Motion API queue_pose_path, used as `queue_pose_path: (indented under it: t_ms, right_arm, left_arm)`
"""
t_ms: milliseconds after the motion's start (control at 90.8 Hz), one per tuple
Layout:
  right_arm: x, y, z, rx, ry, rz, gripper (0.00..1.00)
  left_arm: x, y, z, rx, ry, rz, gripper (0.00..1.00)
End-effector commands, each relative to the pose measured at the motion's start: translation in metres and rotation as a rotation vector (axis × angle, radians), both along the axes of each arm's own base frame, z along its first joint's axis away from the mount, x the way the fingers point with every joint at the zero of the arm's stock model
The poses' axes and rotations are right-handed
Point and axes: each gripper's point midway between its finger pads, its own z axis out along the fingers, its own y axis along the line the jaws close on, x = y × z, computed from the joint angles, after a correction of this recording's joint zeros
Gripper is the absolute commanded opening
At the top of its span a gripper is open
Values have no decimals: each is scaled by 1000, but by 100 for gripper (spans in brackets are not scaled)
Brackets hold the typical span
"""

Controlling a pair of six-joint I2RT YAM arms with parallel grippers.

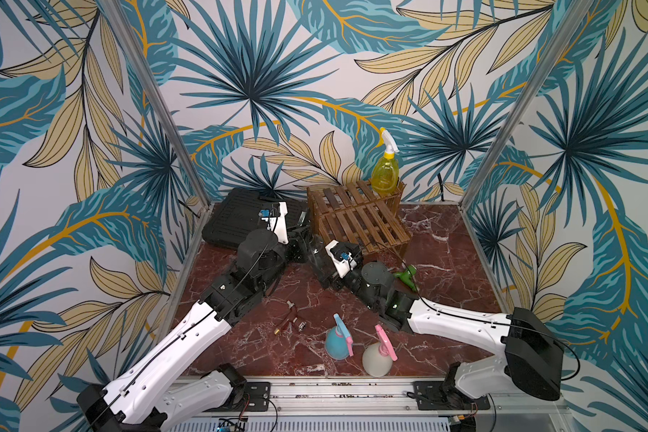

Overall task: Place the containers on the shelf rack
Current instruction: 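Pick up a container from the center of the board.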

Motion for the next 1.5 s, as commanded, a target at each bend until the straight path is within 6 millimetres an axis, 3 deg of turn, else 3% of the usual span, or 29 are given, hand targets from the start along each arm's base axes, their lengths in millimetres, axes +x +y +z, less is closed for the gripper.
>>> queue_pose_path:
  t_ms: [0, 408, 903, 1267, 1377, 1487]
  right_arm:
    - [9, 5, 19, 45, -52, -45, 99]
    - [41, -1, 21, -36, -184, -249, 98]
    - [43, 8, 21, -62, -269, -278, 96]
    - [41, 6, 19, -32, -242, -272, 79]
    - [39, 4, 18, -20, -231, -265, 76]
    - [36, 1, 18, -5, -221, -261, 74]
  left_arm:
    - [-4, -3, 14, -63, -39, -20, 37]
    - [-3, -8, 12, -101, -26, -37, 37]
    - [-3, -11, 13, -142, -19, -43, 37]
    - [-2, -12, 11, -151, -15, -49, 38]
    - [-4, -14, 13, -149, -25, -61, 44]
    - [-7, -17, 17, -148, -47, -91, 64]
